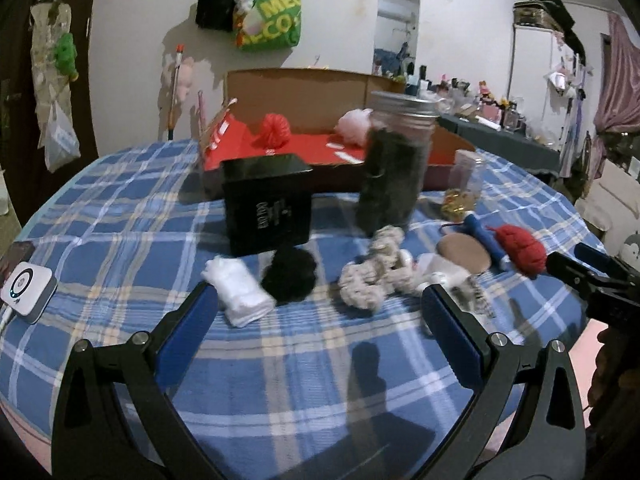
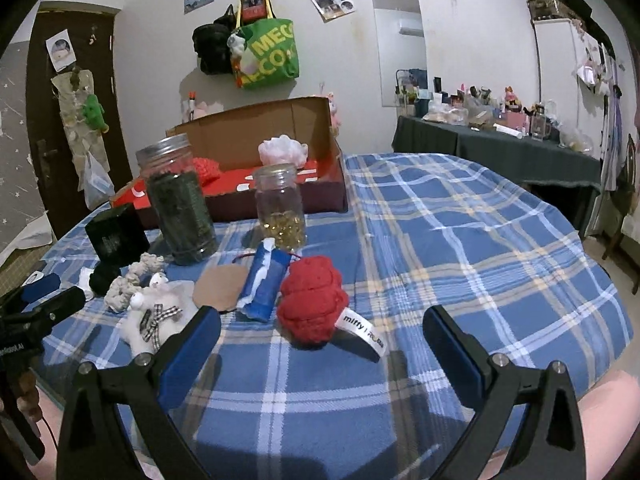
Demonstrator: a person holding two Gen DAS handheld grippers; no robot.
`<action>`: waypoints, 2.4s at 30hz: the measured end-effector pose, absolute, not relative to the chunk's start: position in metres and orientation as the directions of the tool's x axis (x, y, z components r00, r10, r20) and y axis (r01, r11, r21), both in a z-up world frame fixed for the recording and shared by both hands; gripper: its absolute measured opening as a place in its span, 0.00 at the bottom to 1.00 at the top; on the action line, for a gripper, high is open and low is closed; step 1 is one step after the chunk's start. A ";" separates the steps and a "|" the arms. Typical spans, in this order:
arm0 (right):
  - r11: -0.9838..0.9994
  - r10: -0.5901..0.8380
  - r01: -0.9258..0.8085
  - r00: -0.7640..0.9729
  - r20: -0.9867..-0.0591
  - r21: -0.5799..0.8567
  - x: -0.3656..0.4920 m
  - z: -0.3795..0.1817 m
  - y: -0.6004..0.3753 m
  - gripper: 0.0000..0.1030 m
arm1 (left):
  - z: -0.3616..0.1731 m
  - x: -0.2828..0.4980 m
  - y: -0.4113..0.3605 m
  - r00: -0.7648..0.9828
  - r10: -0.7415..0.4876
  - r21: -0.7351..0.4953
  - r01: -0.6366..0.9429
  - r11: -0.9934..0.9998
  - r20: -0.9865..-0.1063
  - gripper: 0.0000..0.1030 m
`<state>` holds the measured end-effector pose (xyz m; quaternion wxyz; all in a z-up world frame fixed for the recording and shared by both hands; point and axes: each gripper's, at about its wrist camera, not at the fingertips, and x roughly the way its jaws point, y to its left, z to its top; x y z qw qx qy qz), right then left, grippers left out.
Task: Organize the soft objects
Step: 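Grasp the white cloth bundle with the left tool while the right tool grasps the red knitted ball, then carry the white cloth and red knitted ball into the cardboard box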
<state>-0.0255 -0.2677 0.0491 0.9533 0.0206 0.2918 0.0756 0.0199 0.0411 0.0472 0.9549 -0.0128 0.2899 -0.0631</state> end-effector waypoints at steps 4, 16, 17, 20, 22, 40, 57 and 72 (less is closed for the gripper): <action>0.990 0.141 -0.131 0.816 -0.560 0.058 -0.019 0.049 -0.267 1.00 | 0.047 0.027 0.056 0.810 -0.103 -0.058 0.085 0.995 -0.578 1.00; 0.989 0.138 -0.136 0.781 -0.610 0.049 0.009 0.042 -0.267 0.93 | 0.039 0.056 0.085 0.744 -0.089 -0.057 0.069 0.996 -0.663 0.95; 0.990 0.136 -0.136 0.778 -0.613 0.048 0.012 0.042 -0.267 0.90 | 0.039 0.057 0.085 0.741 -0.090 -0.056 0.070 0.996 -0.665 0.91; 0.988 0.149 -0.145 0.768 -0.624 0.057 0.018 0.040 -0.266 0.81 | 0.034 0.063 0.086 0.721 -0.102 -0.059 0.085 0.995 -0.685 0.72; 0.983 0.174 -0.166 0.752 -0.636 0.074 0.023 0.037 -0.266 0.62 | 0.028 0.068 0.088 0.692 -0.154 -0.102 0.116 0.988 -0.705 0.45; 0.927 0.372 -0.337 0.773 -0.514 0.164 -0.004 0.083 -0.244 0.37 | 0.081 0.037 0.065 0.751 -0.267 -0.124 0.242 0.962 -0.604 0.24; 0.885 0.457 -0.427 0.718 -0.525 0.187 -0.007 0.077 -0.212 0.37 | 0.075 0.055 0.006 0.667 -0.425 -0.199 0.391 0.899 -0.612 0.24; 0.908 0.418 -0.316 0.736 -0.533 0.276 0.002 0.073 -0.266 0.37 | 0.067 0.061 0.067 0.670 -0.366 -0.254 0.264 0.931 -0.646 0.24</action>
